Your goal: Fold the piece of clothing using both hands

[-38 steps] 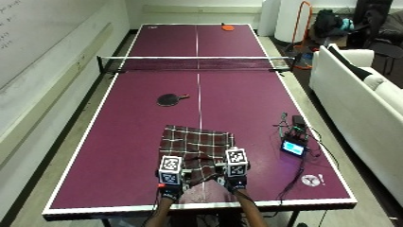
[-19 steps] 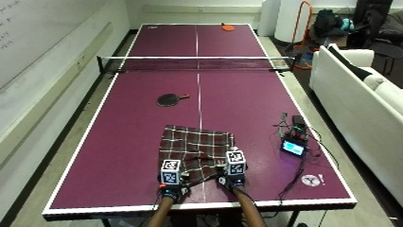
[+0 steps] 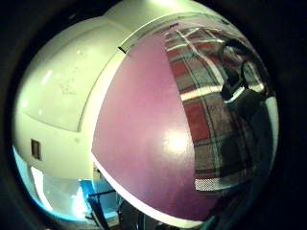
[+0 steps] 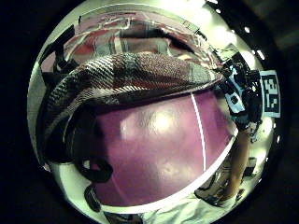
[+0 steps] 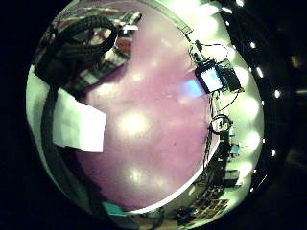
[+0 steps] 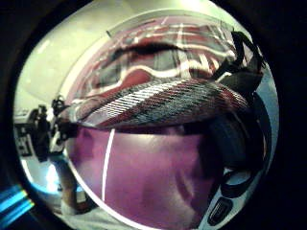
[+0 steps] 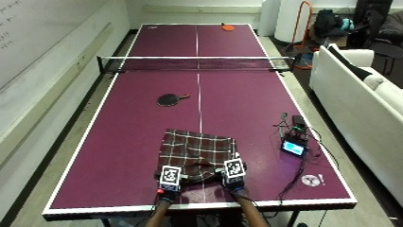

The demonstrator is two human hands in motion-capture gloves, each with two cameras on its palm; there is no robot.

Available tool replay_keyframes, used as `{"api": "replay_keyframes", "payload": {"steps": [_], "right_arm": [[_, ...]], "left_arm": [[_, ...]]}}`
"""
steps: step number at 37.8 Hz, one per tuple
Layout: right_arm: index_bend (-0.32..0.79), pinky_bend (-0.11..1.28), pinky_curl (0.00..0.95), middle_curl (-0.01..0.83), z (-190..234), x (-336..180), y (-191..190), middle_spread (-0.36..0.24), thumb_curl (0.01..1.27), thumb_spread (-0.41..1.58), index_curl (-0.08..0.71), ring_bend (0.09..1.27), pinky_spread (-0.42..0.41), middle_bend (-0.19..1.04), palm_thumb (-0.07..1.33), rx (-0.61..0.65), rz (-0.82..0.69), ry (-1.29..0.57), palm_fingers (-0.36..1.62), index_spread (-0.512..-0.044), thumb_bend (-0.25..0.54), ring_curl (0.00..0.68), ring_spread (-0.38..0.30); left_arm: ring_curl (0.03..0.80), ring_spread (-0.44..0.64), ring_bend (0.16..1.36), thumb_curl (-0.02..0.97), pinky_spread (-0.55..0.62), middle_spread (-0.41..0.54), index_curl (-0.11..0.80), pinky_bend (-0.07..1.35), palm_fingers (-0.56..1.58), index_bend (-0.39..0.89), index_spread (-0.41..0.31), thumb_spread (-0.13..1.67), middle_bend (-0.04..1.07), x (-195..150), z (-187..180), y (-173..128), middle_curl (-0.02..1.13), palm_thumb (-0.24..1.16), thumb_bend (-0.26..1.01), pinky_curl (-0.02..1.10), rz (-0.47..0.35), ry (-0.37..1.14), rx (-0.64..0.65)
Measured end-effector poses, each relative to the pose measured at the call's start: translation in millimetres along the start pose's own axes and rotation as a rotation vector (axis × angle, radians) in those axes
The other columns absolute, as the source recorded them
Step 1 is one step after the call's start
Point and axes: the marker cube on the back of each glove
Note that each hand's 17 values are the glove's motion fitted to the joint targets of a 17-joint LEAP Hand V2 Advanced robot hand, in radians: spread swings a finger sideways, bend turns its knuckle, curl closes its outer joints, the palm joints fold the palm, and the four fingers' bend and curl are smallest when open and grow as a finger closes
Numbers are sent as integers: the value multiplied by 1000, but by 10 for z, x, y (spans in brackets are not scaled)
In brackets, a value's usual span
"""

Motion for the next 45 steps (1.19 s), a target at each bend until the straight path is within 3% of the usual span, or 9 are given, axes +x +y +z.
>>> {"api": "replay_keyframes", "payload": {"steps": [3, 4, 6, 11, 17, 25, 32, 38, 45], "right_arm": [[377, 87, 205, 387, 395, 28, 93, -247, 270, 1335, 366, 527, 99, 382, 726, -12, -24, -83, 1028, -359, 100, 319, -232], [382, 97, 206, 382, 430, 39, 149, -254, 270, 1337, 374, 497, 100, 358, 729, -24, -32, -113, 973, -359, 98, 315, -236], [333, 79, 199, 416, 327, 61, 257, -261, 263, 1343, 378, 571, 71, 449, 736, -33, -51, -168, 1124, -348, 97, 351, -254], [250, 98, 191, 470, -110, 127, 351, -260, 253, 1359, 388, 696, 25, 583, 752, -61, -84, -273, 1252, -337, 94, 412, -266], [117, 371, 284, 488, -508, 241, -37, -251, 240, 1381, 362, 785, -180, 589, 771, -182, -85, -324, 1393, -330, 92, 457, -254], [147, 525, 370, 525, -631, 248, -783, -238, 222, 1383, 350, 889, -282, 661, 762, -364, 3, -158, 1406, -329, 68, 504, -237], [190, 561, 403, 552, -182, 296, -1163, -225, 203, 1380, 380, 937, -304, 705, 738, -334, 52, 76, 1392, -326, 38, 533, -228], [203, 589, 423, 567, -7, 169, -1054, -220, 190, 1376, 407, 955, -307, 721, 728, -455, 30, 215, 1384, -325, 18, 548, -220], [156, 461, 390, 578, -355, 104, -1010, -223, 194, 1366, 412, 877, -242, 759, 758, 9, 157, 103, 1112, -333, 15, 526, -228]], "left_arm": [[310, -252, 642, 270, -125, -264, 343, 343, 1160, 246, -266, 1277, 364, -76, -224, 14, 405, 458, 109, 313, 22, 16, 114], [311, -254, 619, 269, -128, -262, 358, 351, 1088, 272, -270, 1281, 292, -125, -339, 39, 389, 460, 106, 324, 30, 8, 144], [337, -296, 650, 270, -179, -307, 347, 305, 1240, 187, -286, 1281, 457, -188, -572, 180, 454, 481, 108, 326, 54, 19, 136], [385, -355, 755, 268, -248, -350, 352, 283, 1323, 152, -307, 1283, 521, -171, -1049, 415, 493, 507, 99, 342, 126, 115, 81], [424, -383, 830, 266, -316, -374, 357, 363, 1366, 148, -323, 1278, 553, -231, -1527, 83, 517, 537, 88, 382, 140, 40, 101], [455, -390, 878, 262, -371, -390, 376, 497, 1368, 172, -337, 1273, 578, -201, -1142, -1134, 534, 571, 71, 444, 133, 18, -85], [471, -392, 902, 258, -384, -396, 408, 504, 1348, 199, -344, 1274, 601, -44, -1253, -1050, 547, 594, 55, 465, 140, 57, -315], [479, -390, 914, 255, -386, -392, 434, 490, 1339, 202, -350, 1280, 613, -7, -879, -1181, 557, 613, 43, 471, 92, -8, -236], [475, -377, 893, 249, -350, -381, 436, 422, 1153, 135, -324, 1291, 620, -91, -1017, -1223, 563, 626, 27, 458, 21, -76, 46]]}}
